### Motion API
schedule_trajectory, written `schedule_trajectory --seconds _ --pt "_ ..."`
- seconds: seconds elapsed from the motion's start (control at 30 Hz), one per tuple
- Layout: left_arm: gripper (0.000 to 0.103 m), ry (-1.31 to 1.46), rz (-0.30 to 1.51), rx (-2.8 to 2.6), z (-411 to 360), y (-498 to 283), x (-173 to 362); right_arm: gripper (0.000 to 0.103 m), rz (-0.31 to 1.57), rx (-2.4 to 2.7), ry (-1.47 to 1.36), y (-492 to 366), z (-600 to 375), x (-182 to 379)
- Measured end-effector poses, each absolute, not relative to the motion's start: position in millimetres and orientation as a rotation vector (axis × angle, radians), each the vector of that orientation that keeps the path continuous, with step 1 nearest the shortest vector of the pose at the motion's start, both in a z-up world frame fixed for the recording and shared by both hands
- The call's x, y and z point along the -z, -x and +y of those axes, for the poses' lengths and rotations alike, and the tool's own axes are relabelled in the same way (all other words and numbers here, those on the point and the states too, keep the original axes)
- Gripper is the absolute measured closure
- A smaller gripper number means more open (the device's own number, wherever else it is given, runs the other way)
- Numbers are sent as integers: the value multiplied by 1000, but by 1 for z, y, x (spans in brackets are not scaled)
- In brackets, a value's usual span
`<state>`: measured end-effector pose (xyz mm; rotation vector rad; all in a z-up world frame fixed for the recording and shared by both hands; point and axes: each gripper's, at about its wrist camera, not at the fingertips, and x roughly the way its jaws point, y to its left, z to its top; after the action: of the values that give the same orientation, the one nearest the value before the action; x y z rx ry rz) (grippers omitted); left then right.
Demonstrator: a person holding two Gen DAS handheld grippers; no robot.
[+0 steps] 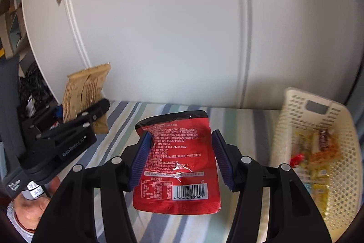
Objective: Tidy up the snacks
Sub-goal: 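Lift the tan packet with the left tool while the right tool carries the red packet toward the basket, then lower the red packet into the basket and open the right tool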
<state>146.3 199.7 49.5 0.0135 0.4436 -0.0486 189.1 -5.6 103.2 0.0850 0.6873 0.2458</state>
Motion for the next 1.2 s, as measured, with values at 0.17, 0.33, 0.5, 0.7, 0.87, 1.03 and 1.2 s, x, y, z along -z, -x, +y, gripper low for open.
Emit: schedule_trajectory --seconds 0.17,0.33,0.5,0.7,0.87,1.03,1.2 --pt "48 -25 433 78 184 -129 -58 47 647 -177 -98 -166 -42 -119" --pt "48 -34 426 113 168 -109 -66 47 637 -83 -131 -146 -89 -123" --pt "48 -56 415 143 147 -92 -74 47 656 0 -170 -133 -127 -114" --pt "48 -80 411 178 115 -84 -74 47 679 56 -196 -126 -156 -101" --pt "48 -90 424 207 96 -77 -73 47 693 90 -208 -122 -170 -89" --pt "48 -108 437 244 75 -74 -70 40 699 97 -247 -121 -182 -78" --pt "48 -125 440 286 58 -69 -74 40 687 119 -244 -113 -189 -77"
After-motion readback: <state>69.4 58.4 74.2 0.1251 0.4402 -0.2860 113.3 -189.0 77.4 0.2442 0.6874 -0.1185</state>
